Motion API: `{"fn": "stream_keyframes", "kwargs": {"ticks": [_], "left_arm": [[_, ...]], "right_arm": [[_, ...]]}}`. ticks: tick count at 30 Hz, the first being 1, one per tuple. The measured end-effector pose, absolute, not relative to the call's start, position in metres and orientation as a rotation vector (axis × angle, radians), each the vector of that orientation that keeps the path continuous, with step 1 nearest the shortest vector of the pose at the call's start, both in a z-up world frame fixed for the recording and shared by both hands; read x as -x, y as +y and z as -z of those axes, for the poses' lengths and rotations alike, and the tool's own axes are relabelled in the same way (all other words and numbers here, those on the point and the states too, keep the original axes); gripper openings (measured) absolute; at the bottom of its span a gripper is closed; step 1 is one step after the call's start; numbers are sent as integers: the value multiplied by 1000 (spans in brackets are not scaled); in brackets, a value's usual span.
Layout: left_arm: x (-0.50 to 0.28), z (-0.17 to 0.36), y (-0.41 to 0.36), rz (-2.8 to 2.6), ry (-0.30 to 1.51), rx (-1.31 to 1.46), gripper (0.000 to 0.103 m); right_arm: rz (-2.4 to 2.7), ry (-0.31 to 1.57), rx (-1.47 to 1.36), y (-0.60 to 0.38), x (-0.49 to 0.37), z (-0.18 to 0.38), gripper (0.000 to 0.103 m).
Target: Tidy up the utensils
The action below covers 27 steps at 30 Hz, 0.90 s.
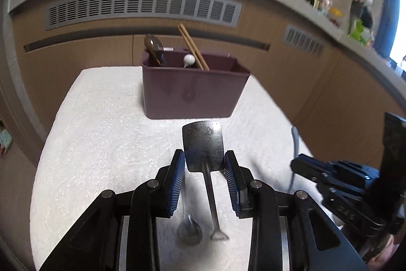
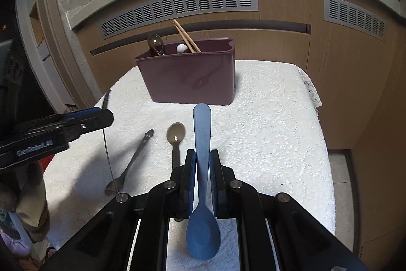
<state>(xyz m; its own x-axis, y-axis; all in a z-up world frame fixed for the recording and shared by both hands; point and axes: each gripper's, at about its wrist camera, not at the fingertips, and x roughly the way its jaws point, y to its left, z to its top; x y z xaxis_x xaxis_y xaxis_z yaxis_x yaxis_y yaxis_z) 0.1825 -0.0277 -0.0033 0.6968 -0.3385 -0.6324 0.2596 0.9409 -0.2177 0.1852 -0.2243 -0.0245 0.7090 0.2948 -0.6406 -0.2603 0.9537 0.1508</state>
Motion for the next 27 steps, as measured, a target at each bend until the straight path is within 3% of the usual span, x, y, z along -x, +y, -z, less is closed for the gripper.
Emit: {"fn": "stream_keyframes", "kwargs": {"ticks": [4, 6, 15, 18, 21, 24, 27], "left_arm": [[-172, -8, -17, 345, 695, 118, 32], [-166, -9, -20, 351, 685, 124, 19], [-161, -13, -7, 297, 687, 155, 19], [-176, -1, 15, 222, 777, 217, 22], [-196, 24, 40, 167, 921, 321, 34], [-216, 50, 54, 171, 1045, 446, 37], [-240, 69, 49, 188, 1124, 512, 47]], "right_arm": [[-300, 700, -28, -218, -174, 15, 10], [-292, 690, -14, -216, -168, 11, 10], [-273, 658, 28, -213, -155, -4, 10], [-268, 660, 33, -213, -153, -4, 10], [-270, 658, 36, -213, -152, -3, 10], [-275, 655, 29, -213, -153, -2, 10], [-275, 653, 29, -214, -154, 1, 10]]}}
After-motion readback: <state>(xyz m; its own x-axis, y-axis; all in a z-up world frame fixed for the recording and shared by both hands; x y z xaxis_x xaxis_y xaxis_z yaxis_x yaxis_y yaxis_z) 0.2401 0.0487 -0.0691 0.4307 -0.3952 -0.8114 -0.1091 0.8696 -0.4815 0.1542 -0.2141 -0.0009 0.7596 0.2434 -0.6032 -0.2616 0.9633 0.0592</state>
